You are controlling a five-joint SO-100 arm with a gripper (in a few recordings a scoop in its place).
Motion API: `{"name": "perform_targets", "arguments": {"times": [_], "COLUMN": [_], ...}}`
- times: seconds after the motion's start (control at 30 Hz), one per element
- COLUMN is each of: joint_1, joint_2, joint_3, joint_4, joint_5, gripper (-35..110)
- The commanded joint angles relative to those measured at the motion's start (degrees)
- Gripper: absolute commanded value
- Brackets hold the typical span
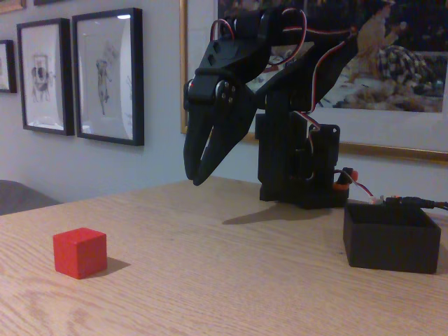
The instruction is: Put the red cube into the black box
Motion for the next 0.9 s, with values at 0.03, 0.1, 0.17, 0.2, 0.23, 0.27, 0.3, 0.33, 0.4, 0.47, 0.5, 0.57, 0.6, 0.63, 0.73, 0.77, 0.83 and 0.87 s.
{"name": "perform_targets", "arguments": {"times": [0.03,0.1,0.17,0.2,0.23,0.27,0.3,0.33,0.4,0.47,0.5,0.57,0.6,0.63,0.73,0.77,0.83,0.87], "joint_1": [0.79,0.79,0.88,0.88,0.97,0.97,1.05,1.14,2.11,4.39,5.71,8.35,9.14,9.67,10.37,10.46,10.63,10.81], "joint_2": [5.80,5.80,5.89,5.89,5.98,5.98,5.98,5.98,5.27,1.76,-0.97,-7.47,-10.46,-13.36,-20.74,-23.12,-27.25,-29.36], "joint_3": [-0.44,-0.44,-0.44,-0.44,-0.44,-0.44,-0.44,-0.44,-2.20,-6.33,-8.79,-14.24,-16.87,-19.51,-27.07,-29.09,-32.61,-34.28], "joint_4": [3.16,3.16,3.16,3.16,3.16,3.25,3.25,3.34,4.48,5.54,5.71,6.42,6.50,6.59,8.00,8.26,8.35,8.35], "joint_5": [0.09,0.09,0.09,0.09,0.09,0.09,0.09,0.09,0.35,0.53,0.44,0.53,0.53,0.62,1.14,1.67,2.29,2.55], "gripper": [0,0,0,0,0,0,0,0,1,1,1,3,4,4,8,9,10,10]}}
